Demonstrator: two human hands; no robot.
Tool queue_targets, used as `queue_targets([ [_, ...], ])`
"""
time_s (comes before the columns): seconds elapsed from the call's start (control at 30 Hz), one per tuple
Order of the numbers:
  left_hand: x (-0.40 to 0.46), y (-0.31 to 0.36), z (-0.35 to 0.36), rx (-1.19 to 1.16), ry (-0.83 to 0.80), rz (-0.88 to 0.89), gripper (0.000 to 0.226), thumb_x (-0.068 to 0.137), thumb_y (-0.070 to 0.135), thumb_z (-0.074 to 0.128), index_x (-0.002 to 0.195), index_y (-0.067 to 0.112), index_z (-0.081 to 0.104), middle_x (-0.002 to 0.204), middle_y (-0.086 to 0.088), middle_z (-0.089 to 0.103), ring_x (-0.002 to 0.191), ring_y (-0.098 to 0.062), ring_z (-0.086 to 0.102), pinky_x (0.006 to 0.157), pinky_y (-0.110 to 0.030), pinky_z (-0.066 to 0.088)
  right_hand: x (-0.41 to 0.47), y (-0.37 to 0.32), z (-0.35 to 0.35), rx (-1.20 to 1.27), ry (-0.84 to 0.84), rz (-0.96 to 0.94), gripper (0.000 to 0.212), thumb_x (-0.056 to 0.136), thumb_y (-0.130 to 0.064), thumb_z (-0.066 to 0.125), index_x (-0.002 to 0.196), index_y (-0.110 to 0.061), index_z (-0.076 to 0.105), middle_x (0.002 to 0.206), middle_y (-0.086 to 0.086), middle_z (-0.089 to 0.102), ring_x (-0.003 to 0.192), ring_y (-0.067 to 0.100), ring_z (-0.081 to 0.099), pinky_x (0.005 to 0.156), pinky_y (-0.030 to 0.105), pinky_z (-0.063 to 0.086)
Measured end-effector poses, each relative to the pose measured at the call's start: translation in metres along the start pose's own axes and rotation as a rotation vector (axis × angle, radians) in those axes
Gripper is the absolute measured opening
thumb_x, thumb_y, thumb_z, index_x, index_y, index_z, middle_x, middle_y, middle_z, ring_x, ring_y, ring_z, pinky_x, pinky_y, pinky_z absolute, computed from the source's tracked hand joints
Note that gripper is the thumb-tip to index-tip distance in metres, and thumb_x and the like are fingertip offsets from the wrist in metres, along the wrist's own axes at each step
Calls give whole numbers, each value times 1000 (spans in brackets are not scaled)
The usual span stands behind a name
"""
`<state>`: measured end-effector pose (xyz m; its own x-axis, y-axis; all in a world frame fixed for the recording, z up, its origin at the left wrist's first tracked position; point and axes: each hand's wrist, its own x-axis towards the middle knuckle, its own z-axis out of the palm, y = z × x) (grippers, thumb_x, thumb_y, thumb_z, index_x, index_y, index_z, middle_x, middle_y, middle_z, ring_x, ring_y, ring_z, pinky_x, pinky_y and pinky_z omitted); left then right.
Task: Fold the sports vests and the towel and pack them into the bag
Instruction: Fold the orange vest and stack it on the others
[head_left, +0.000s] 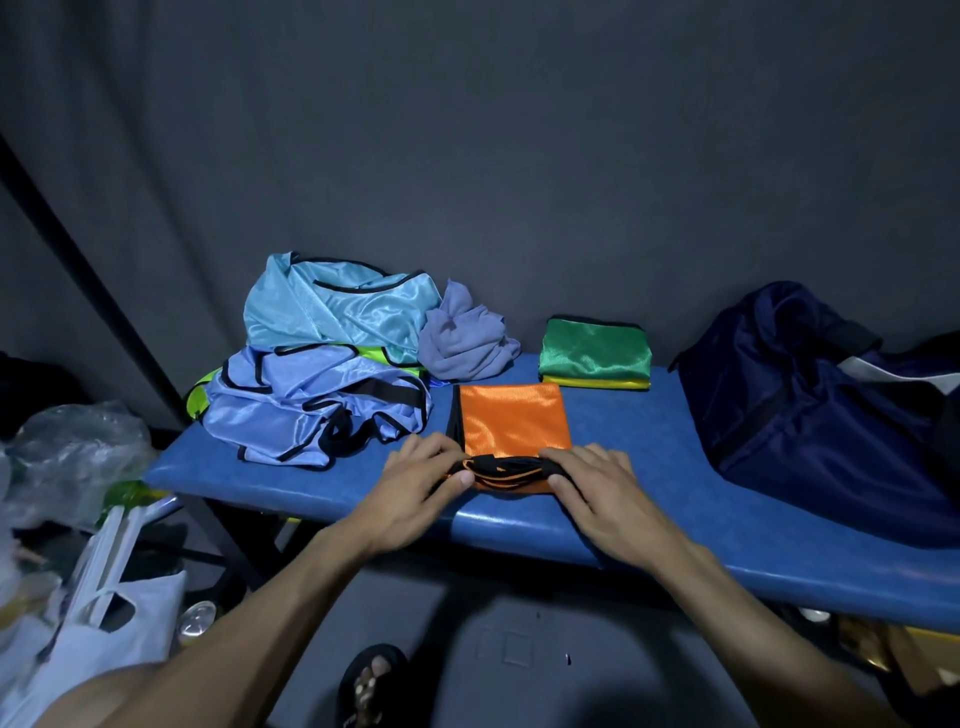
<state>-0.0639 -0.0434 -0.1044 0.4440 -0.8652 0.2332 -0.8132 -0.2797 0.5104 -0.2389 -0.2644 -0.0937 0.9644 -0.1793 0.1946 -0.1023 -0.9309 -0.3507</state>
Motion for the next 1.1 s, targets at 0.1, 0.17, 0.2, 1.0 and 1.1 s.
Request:
queue_targets([
  [0.1, -5, 2, 2, -47, 38, -11, 44, 102, 63, 29, 104, 33, 61, 116, 26, 50, 115, -9, 39, 105, -39, 32, -7, -3, -7, 98, -21, 26, 49, 106, -51, 27, 144, -30, 50, 126, -7, 63, 111, 11, 52, 98, 29, 34],
  [0.17, -6, 6, 1, -52, 47, -1, 51, 101, 64, 28, 95, 27, 63, 113, 26, 52, 118, -7, 37, 106, -33, 27, -10, -2, -13, 216, -43, 66, 34, 108, -43, 36, 138, -37, 52, 114, -6, 68, 103, 11, 59, 93, 33, 45],
  [0.2, -5, 9, 0, -61, 39, -6, 49, 101, 64, 27, 89, 29, 59, 107, 24, 54, 118, -5, 37, 105, -31, 25, -11, -1, -16, 256, -52, 91, 28, 108, -42, 38, 132, -40, 53, 107, -4, 69, 97, 11, 61, 90, 35, 48],
  [1.0, 91, -2, -8, -16, 47, -392, 63, 102, 56, 44, 57, 14, 36, 49, 2, 44, 48, -15, 46, 53, -33, 30, 71, 31, 8, 151, 146, 253, 24, 108, -35, 40, 103, -26, 61, 103, -9, 51, 101, 13, 43, 89, 37, 33],
  [1.1, 89, -13, -12, -36, 89, -293, 38, 98, 54, 54, 81, 21, 58, 72, 7, 65, 65, -5, 59, 59, -25, 40, 77, 33, 6, 154, 149, 261, 23, 106, -36, 45, 99, -26, 65, 101, -10, 57, 101, 14, 45, 90, 38, 34],
])
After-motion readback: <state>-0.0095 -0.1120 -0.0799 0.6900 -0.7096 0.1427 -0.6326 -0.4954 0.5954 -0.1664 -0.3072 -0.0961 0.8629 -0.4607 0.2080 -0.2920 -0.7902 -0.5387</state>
